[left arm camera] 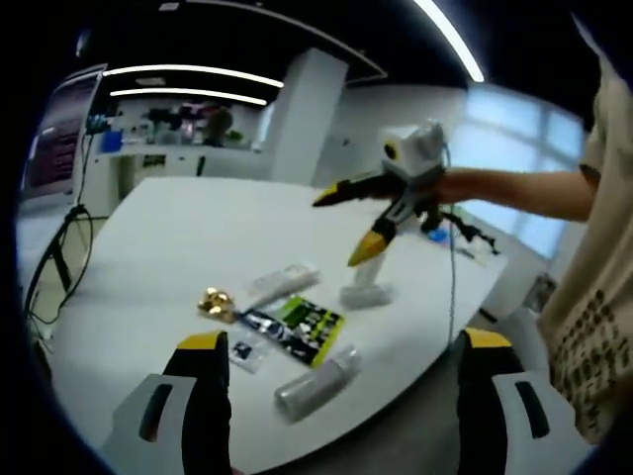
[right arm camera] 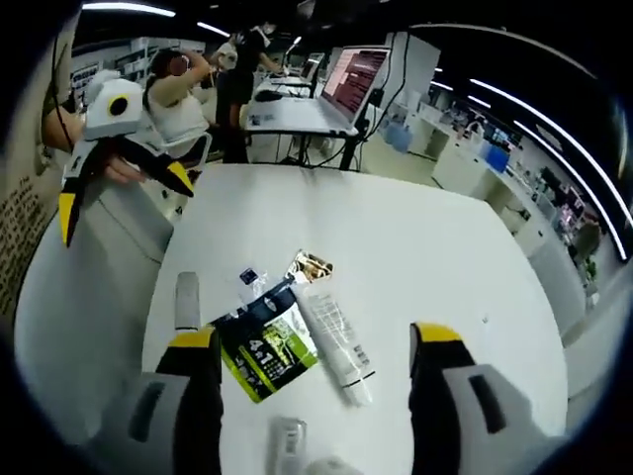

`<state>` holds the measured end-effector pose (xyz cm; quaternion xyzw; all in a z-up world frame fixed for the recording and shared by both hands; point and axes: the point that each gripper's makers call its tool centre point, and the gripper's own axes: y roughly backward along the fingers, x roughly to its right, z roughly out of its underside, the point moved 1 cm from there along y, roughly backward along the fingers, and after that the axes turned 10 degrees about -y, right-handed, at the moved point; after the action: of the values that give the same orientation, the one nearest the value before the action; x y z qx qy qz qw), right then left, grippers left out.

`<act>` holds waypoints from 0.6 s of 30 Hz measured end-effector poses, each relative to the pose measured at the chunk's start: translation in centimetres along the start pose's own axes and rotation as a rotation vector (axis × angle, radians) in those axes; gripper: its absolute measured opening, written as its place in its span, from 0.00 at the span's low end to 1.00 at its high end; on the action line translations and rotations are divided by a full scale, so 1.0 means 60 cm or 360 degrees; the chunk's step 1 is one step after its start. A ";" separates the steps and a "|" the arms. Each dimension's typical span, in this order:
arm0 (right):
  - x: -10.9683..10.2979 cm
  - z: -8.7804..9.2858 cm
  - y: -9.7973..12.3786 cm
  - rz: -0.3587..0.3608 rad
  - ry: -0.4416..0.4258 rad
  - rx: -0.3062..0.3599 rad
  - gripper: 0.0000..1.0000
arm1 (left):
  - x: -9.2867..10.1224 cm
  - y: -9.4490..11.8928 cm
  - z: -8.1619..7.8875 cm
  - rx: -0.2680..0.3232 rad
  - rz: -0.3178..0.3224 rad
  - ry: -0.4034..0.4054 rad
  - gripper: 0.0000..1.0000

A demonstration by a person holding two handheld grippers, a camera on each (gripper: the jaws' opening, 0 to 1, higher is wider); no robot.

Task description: Arrange the skincare products in the storage area until every visible bottle or jar stands upright without overlapping.

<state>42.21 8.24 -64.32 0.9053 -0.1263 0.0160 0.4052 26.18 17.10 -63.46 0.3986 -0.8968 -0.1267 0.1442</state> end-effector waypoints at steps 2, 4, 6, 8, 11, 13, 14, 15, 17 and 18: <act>0.007 -0.003 -0.019 -0.0013 0.0043 -0.0033 0.75 | -0.001 0.000 0.001 0.0001 0.0000 0.0002 0.93; 0.017 0.001 -0.039 -0.0019 0.0090 -0.0096 0.73 | -0.003 0.000 0.003 -0.0002 0.0002 0.0002 0.93; 0.022 0.003 -0.056 -0.0037 0.0096 -0.0125 0.69 | -0.003 0.000 0.003 -0.0003 0.0005 0.0003 0.93; 0.028 0.007 -0.076 -0.0064 0.0091 -0.0150 0.66 | -0.002 -0.001 0.003 -0.0002 0.0005 0.0008 0.93; 0.035 0.018 -0.107 -0.0091 0.0082 -0.0198 0.62 | -0.002 0.000 0.001 0.0001 -0.0002 0.0019 0.93; 0.038 0.027 -0.119 -0.0101 0.0104 -0.0238 0.59 | -0.001 0.000 0.000 0.0002 -0.0003 0.0028 0.93; 0.039 0.034 -0.129 -0.0112 0.0116 -0.0265 0.58 | -0.001 0.000 0.000 0.0002 -0.0003 0.0034 0.93; 0.039 0.035 -0.132 -0.0115 0.0119 -0.0269 0.56 | -0.001 0.000 0.000 0.0002 -0.0003 0.0035 0.93; 0.039 0.043 -0.145 -0.0140 0.0123 -0.0300 0.53 | -0.001 -0.001 0.001 -0.0003 -0.0002 0.0042 0.93; 0.037 0.045 -0.151 -0.0159 0.0125 -0.0308 0.53 | -0.001 -0.001 0.001 -0.0005 -0.0002 0.0043 0.93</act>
<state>46.32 11.55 -72.45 0.8658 -0.0659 0.0190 0.4956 26.22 17.11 -63.52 0.4006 -0.8944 -0.1227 0.1569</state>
